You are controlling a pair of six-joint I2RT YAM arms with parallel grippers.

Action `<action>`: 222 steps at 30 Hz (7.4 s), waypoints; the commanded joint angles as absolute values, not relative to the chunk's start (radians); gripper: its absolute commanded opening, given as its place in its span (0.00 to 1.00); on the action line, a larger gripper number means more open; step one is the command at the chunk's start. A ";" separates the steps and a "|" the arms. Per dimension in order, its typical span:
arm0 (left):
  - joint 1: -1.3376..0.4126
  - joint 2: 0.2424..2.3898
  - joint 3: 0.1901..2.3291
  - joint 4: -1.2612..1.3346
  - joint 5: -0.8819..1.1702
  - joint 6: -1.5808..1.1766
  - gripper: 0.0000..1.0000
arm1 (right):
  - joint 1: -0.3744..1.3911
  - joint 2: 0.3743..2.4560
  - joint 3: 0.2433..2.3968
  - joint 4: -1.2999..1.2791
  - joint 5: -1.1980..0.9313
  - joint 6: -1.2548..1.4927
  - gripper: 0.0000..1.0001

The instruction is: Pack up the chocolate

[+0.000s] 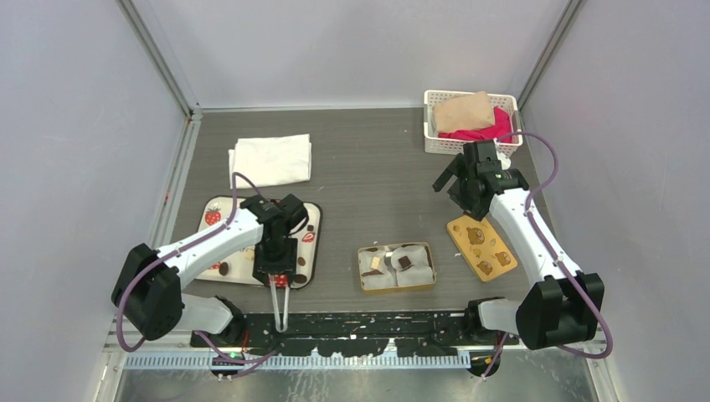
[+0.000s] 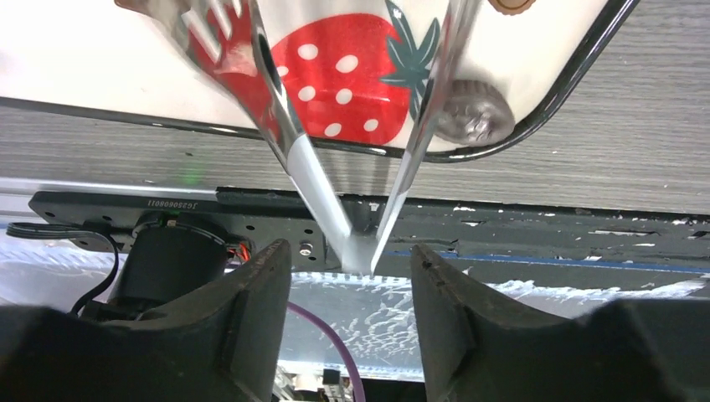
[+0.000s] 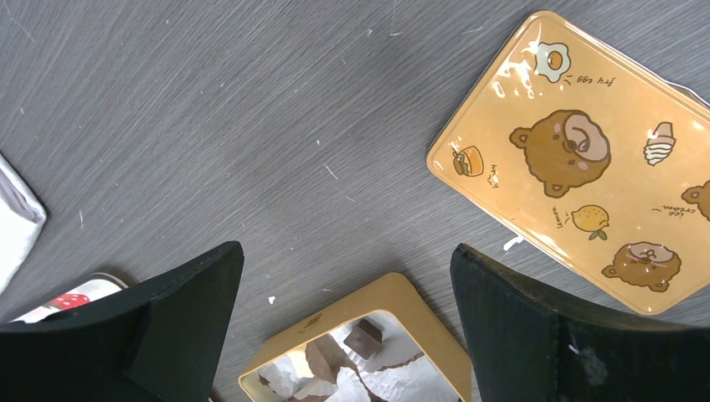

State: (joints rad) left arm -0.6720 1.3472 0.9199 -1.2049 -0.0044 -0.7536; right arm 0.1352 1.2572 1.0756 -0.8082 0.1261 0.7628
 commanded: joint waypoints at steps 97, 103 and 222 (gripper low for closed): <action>-0.706 2.109 2.080 -1.014 -0.095 -0.406 0.73 | 0.132 1.112 1.106 -0.907 0.236 0.744 0.99; -0.708 1.912 1.667 -0.720 -0.124 -0.396 0.78 | 0.132 1.124 1.104 -0.894 0.227 0.742 0.99; -0.809 1.074 0.811 -1.214 0.210 -0.596 0.39 | 0.133 1.213 1.101 -0.821 0.135 0.762 0.99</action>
